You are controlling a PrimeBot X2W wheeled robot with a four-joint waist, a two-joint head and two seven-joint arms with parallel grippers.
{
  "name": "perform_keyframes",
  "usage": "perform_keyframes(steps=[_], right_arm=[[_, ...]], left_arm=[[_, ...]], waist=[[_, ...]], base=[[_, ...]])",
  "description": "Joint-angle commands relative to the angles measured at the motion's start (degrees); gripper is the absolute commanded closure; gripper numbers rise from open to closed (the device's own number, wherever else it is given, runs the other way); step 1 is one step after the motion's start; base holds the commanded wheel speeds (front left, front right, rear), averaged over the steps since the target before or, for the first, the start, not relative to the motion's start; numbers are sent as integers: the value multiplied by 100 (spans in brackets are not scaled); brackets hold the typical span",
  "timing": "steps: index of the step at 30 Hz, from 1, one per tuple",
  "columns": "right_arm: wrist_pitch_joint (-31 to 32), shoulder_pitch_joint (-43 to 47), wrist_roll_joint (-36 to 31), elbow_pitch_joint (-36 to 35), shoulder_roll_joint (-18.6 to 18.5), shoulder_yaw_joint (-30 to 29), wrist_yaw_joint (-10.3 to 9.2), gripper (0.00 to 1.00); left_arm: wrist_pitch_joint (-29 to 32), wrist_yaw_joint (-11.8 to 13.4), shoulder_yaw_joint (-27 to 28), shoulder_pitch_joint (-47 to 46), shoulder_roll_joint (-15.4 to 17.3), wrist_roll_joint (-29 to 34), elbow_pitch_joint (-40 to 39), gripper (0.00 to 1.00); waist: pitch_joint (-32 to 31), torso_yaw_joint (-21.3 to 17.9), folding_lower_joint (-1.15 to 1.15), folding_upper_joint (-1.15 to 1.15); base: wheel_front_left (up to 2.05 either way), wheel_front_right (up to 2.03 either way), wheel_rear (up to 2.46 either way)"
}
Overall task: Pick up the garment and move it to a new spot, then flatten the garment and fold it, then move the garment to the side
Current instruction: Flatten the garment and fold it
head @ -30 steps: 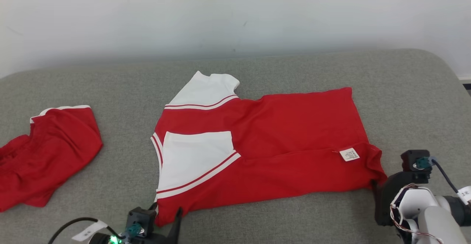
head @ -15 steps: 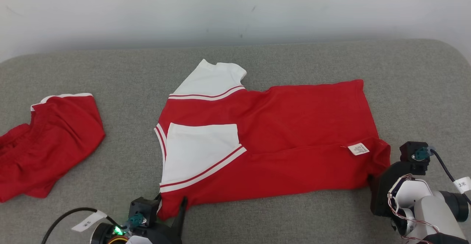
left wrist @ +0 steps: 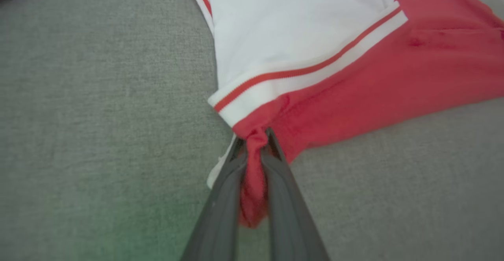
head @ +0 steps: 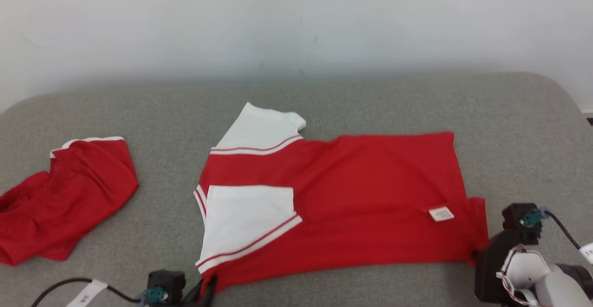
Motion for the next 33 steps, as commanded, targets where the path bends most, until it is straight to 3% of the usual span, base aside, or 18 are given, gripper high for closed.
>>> perform_keyframes(steps=[1,11,16,19,20,21,22,23,33], right_arm=[[76,164,121,-99,-124,16,-1,100],[1196,1528,1257,-1980,-701,-100,-7,100],[1565,2073,1178,-2462,-703,-163,-7,100],[1484,2192,970,-2486,-624,-171,-7,100],[1365,2169,887,-2455,-567,-227,-7,3],[1365,2169,887,-2455,-567,-227,-7,3],[1278,2198,801,-2351,-482,-267,-7,0],[1255,2240,744,-2256,-414,-244,-7,0],[842,1801,863,-2665,-404,-375,-7,0]], left_arm=[[66,18,28,195,114,-65,-52,100],[1046,302,59,1310,451,-377,-1749,100],[1352,505,-4,1948,502,-464,-2428,100],[1296,576,-49,2113,542,-360,-2516,100],[1210,601,-73,2107,586,-264,-2504,100],[1210,601,-73,2107,586,-264,-2504,100],[1138,614,-81,2107,591,-245,-2453,33],[1086,621,-82,2107,570,-236,-2380,0],[844,737,271,1605,822,-232,-2405,0]], waist=[[-217,-23,0,0],[-496,28,0,0],[-497,29,0,0],[-488,29,0,0],[-485,25,0,0],[-485,25,0,0],[-483,25,0,0],[-484,27,0,0],[-526,-56,0,0]], base=[[0,0,0],[0,0,0],[0,0,0],[0,0,0],[0,0,0],[0,0,0],[0,0,0],[0,0,0],[0,0,0]])
